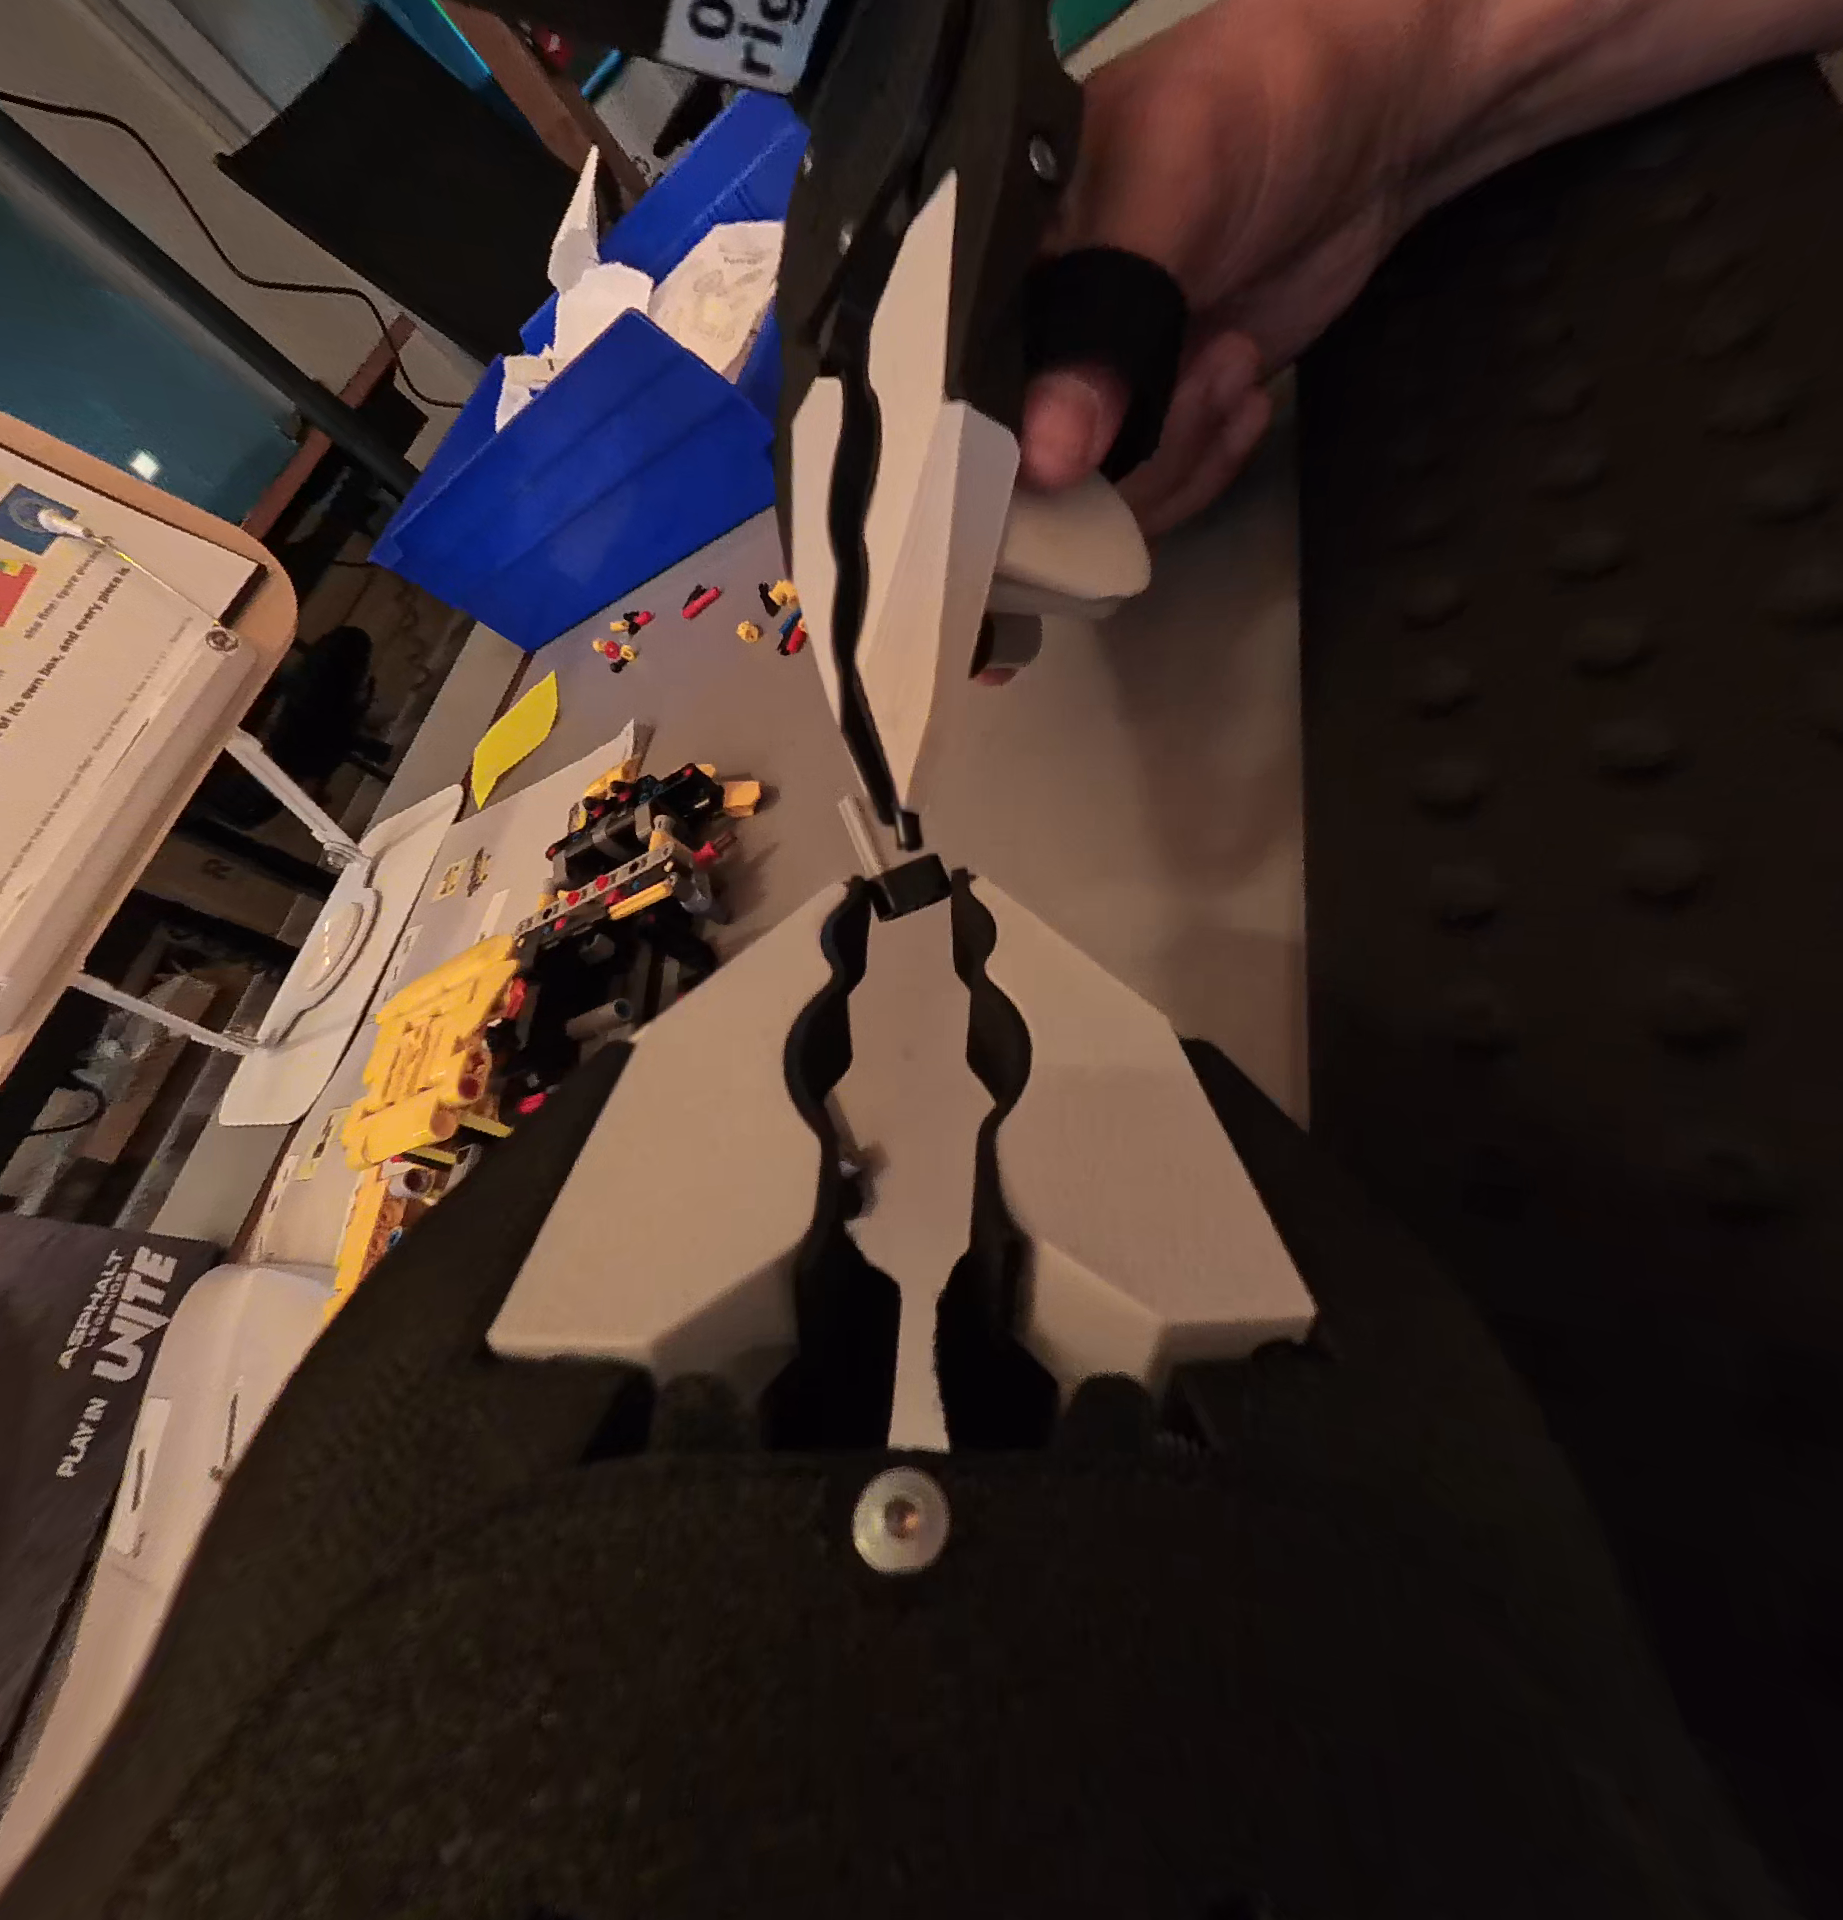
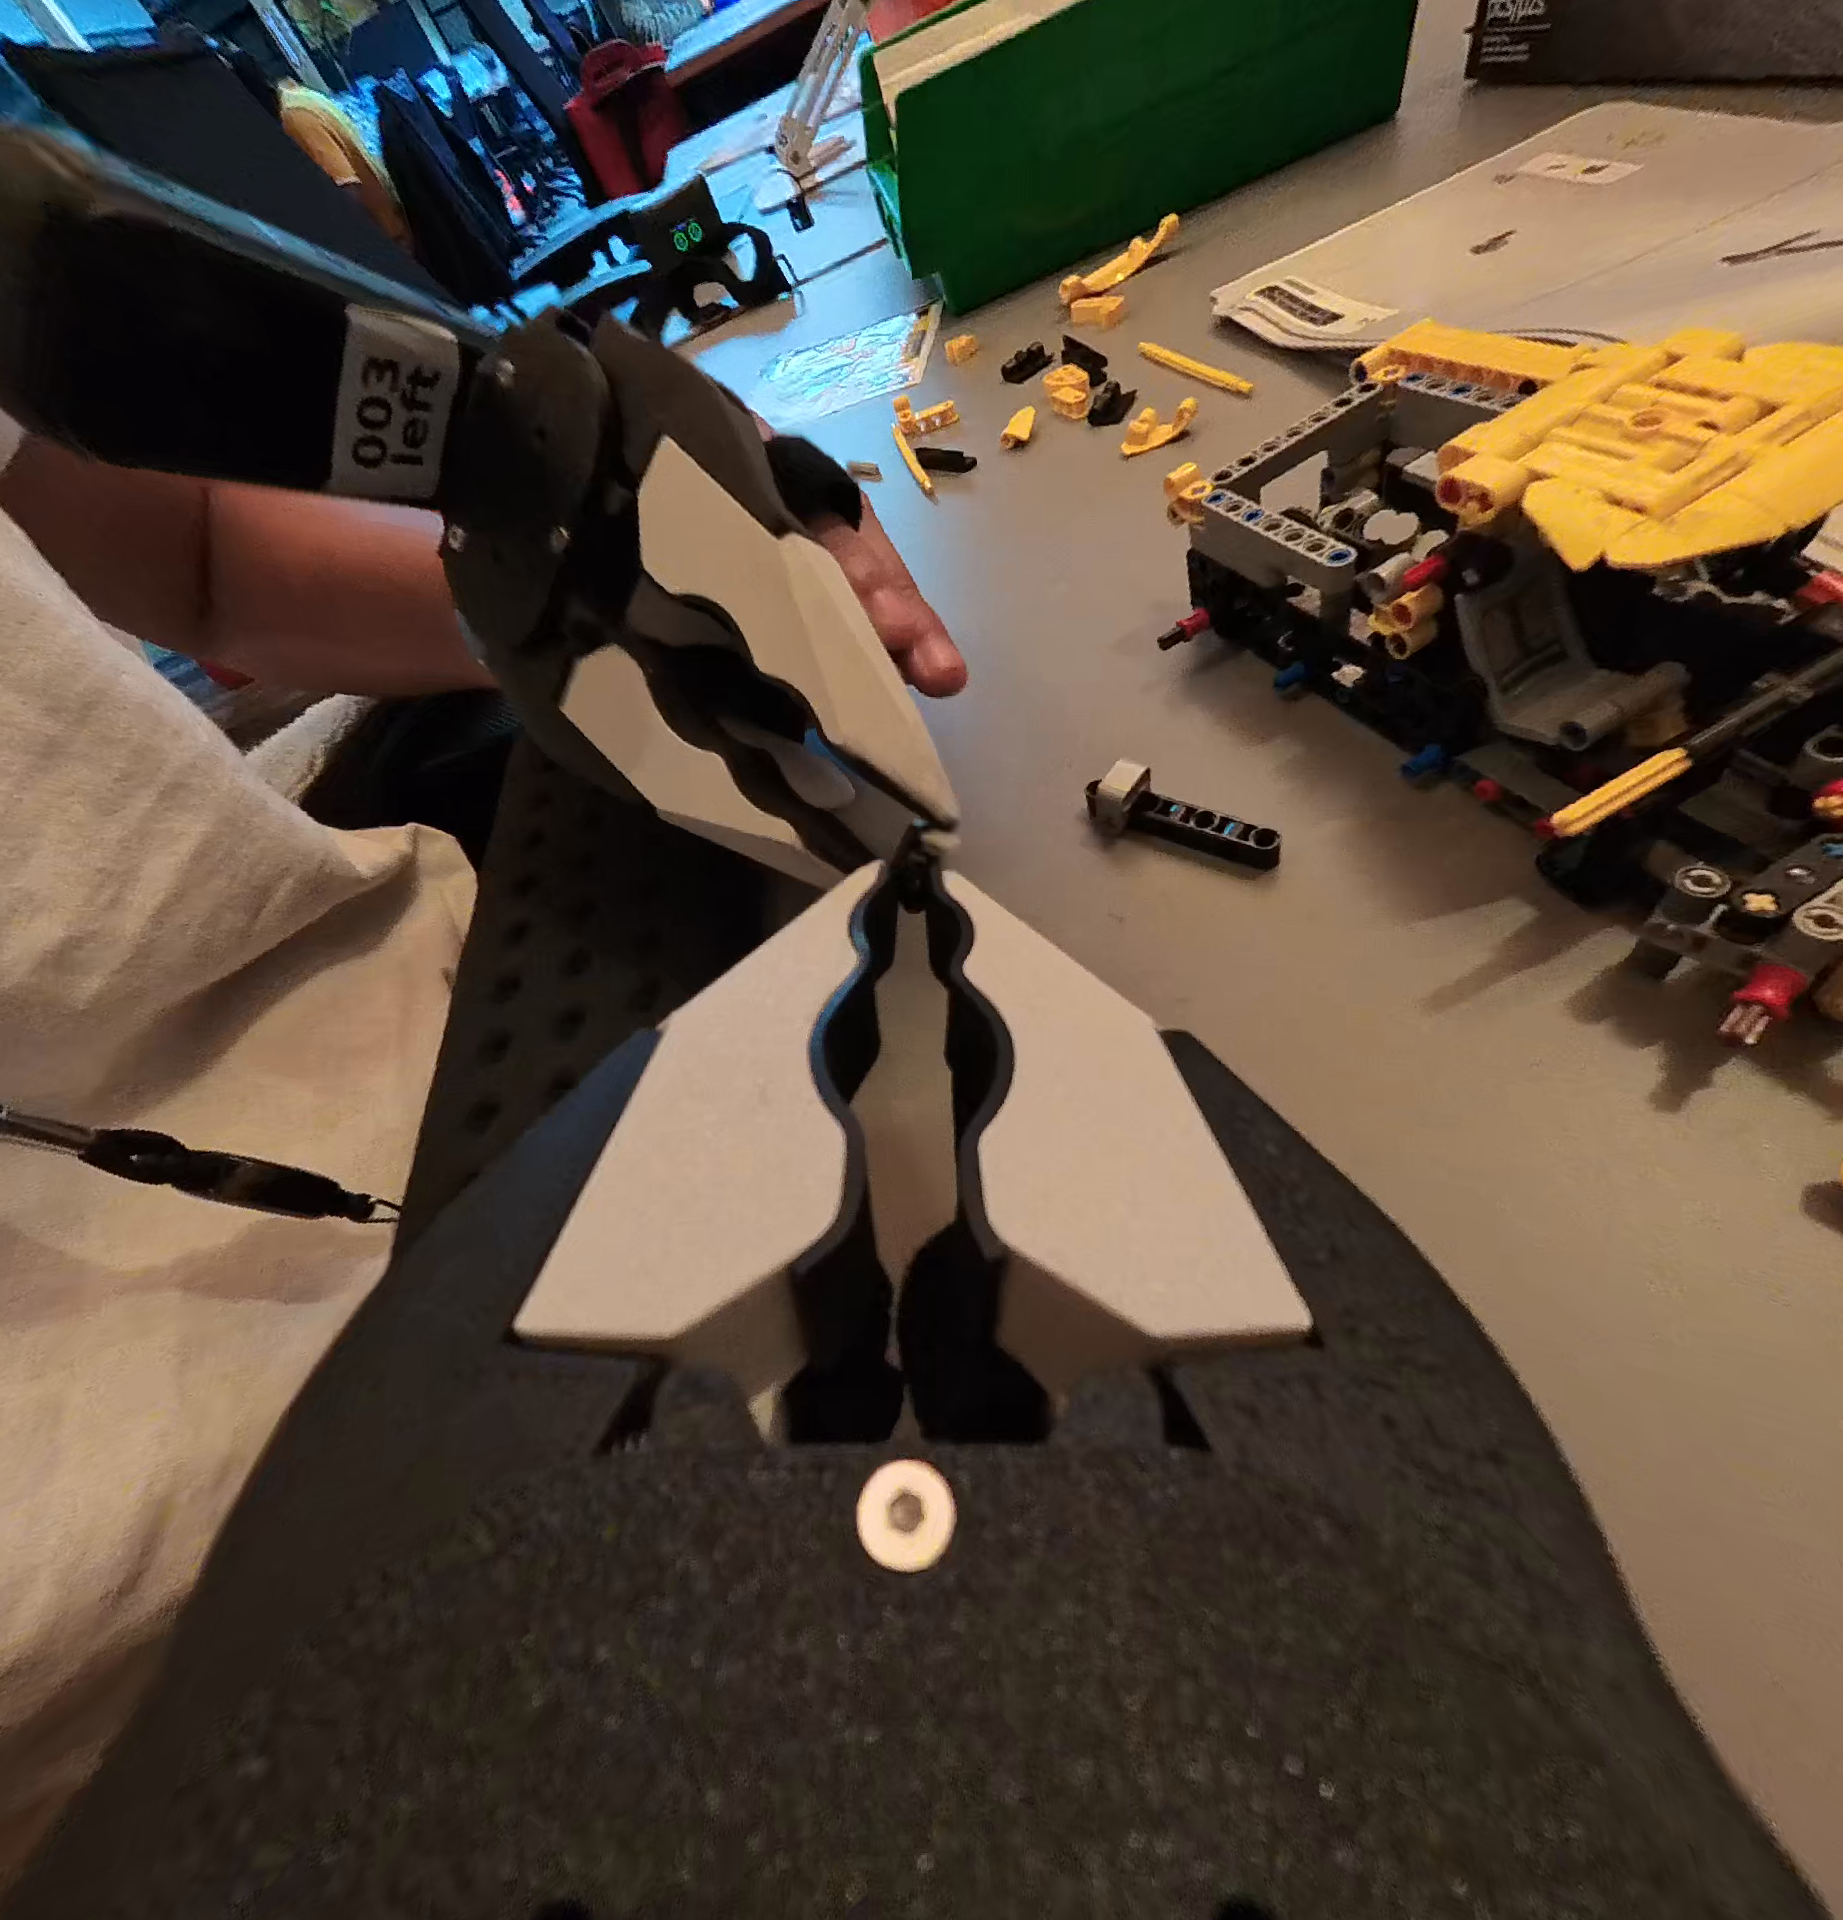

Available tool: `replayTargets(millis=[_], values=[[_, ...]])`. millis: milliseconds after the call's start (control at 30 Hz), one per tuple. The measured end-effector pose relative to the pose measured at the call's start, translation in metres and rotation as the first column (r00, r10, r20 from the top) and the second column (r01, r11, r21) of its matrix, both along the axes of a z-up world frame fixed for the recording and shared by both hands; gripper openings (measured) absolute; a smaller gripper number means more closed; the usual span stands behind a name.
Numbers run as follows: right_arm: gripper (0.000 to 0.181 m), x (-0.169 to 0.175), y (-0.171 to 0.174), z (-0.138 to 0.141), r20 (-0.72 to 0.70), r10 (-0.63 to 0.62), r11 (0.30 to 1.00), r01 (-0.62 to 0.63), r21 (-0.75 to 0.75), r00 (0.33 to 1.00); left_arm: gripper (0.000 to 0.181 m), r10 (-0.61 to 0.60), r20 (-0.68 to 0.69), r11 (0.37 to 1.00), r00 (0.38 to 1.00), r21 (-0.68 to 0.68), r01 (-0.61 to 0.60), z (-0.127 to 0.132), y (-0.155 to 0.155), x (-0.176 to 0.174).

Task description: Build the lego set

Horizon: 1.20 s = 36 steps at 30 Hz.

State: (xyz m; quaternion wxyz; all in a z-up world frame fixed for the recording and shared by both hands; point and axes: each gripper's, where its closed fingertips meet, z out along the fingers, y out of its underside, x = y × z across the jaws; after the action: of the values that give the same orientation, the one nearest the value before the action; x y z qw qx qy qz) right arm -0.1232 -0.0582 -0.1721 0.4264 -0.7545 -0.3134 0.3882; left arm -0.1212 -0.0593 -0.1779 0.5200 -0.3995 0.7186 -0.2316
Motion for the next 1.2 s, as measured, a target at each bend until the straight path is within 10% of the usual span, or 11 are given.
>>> replayTargets(millis=[500, 1200], values=[[0.004, -0.002, -0.007, -0.007, 0.011, 0.046, 0.998, -0.046, -0.04, 0.999, 0.015, -0.006, -0.032, 0.996, 0.999, 0.084, 0.009, -0.004, -0.007, 0.0], [0.004, 0.002, -0.01, 0.049, -0.435, 0.088, 0.989, -0.13, -0.067, 0.896, 0.015, 0.012, 0.215, 0.999, 0.976, -0.033, -0.005, 0.051, -0.013, 0.006]])
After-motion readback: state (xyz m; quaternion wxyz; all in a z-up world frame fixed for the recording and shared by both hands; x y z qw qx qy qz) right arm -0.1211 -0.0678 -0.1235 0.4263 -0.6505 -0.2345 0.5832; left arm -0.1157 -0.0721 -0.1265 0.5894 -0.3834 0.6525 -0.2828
